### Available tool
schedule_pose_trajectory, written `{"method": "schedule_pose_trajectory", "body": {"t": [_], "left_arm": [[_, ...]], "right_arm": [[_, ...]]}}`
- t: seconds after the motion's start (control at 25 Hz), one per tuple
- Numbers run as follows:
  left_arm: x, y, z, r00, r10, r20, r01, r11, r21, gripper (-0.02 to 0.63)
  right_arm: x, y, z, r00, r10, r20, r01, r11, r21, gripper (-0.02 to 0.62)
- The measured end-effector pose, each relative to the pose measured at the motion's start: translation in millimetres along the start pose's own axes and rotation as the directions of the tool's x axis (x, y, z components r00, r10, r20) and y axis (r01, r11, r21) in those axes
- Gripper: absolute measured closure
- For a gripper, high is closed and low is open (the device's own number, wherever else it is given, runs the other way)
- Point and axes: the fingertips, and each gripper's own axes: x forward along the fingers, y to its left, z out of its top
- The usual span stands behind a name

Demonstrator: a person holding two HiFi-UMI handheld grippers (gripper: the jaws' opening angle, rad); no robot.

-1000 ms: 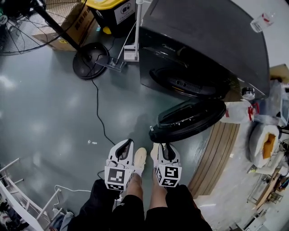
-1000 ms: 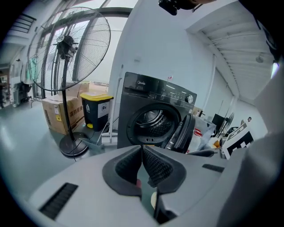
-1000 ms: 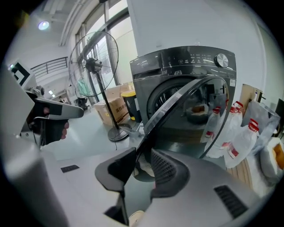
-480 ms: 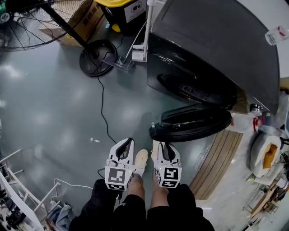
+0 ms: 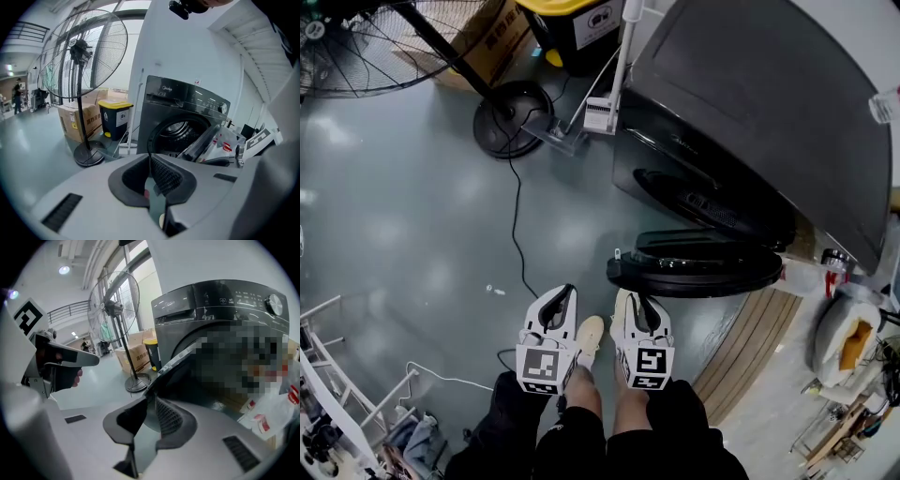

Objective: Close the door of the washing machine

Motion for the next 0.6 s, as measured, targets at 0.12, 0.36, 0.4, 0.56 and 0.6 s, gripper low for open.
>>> {"method": "schedule_pose_trajectory", "body": {"t": [0.12,0.36,0.4,0.56,0.6], "left_arm": [[7,0,4,1.0,0.012,0.005,-0.012,1.0,-0.006,0.575],[21,2,9,0.999,0.038,0.008,-0.038,0.999,-0.014,0.575],[24,3,11,0.999,0.041,0.008,-0.041,0.999,-0.014,0.575],[33,11,19,0.998,0.058,0.02,-0.058,0.998,-0.019,0.575],[35,12,21,0.998,0.062,0.023,-0.061,0.998,-0.02,0.575]], "right_arm": [[7,-4,7,1.0,0.014,0.004,-0.014,1.0,-0.02,0.522],[22,-15,17,1.0,0.026,0.003,-0.026,0.999,-0.041,0.534],[25,-17,19,1.0,0.024,0.001,-0.024,0.999,-0.041,0.535],[37,-27,30,1.0,0.007,0.007,-0.007,0.999,-0.049,0.561],[40,-30,33,1.0,0.004,0.009,-0.004,0.999,-0.053,0.566]]}}
